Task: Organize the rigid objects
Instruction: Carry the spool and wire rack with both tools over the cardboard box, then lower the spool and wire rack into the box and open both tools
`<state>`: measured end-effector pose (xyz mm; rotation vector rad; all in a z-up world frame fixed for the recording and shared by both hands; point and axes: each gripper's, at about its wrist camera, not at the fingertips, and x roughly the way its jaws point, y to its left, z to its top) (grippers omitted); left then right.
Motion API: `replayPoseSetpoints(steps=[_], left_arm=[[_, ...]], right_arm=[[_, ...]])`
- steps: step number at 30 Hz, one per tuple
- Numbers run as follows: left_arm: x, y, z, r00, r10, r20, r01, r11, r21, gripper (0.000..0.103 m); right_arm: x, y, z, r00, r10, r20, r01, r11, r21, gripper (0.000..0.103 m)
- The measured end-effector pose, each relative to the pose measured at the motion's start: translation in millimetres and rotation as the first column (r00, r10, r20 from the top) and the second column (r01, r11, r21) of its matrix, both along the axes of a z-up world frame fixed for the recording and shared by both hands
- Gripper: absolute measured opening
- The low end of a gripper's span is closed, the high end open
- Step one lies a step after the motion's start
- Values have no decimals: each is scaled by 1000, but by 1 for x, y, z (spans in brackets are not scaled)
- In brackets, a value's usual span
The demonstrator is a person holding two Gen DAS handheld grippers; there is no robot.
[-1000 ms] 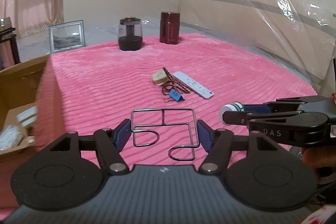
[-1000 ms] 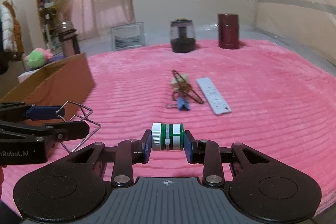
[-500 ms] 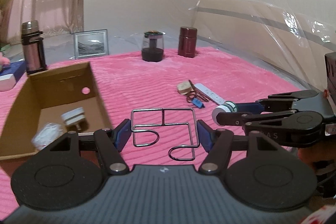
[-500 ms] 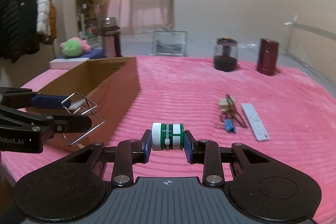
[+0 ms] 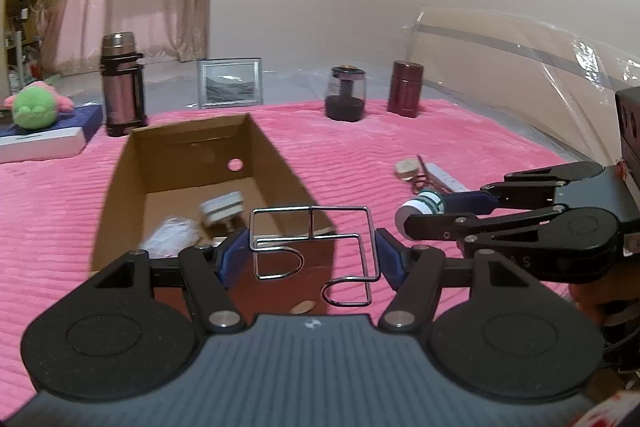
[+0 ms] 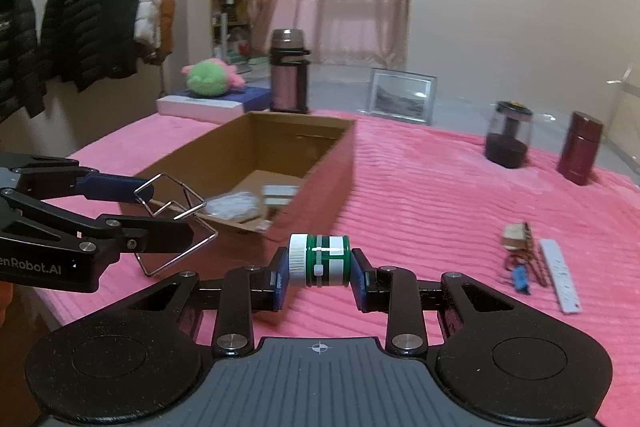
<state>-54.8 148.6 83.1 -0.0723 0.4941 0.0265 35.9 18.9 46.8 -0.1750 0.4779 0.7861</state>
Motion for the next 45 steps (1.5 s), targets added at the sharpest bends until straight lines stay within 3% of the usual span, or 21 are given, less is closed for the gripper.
replayPoseSetpoints(steps=[13,20,28,34,45], left_arm=[[-14,61,16,999,37,6,-37,999,21,63],[3,97,29,1000,-11,-3,11,999,33,63],[49,138,36,991,-114,-74,122,986,118,63],[92,152,26,954,-242,-180,269,952,145,63],[155,156,-9,840,-383,-385,477,859,185,63]], right_arm=[[0,61,7,994,106,24,-106,994,-14,28],[16,84,17,986,159,48,-158,987,-24,28],[62,107,21,972,233,39,-227,968,-104,28],[91,129,13,935,355,0,-346,911,-224,28],[117,174,-21,841,529,-118,-520,728,-447,28]])
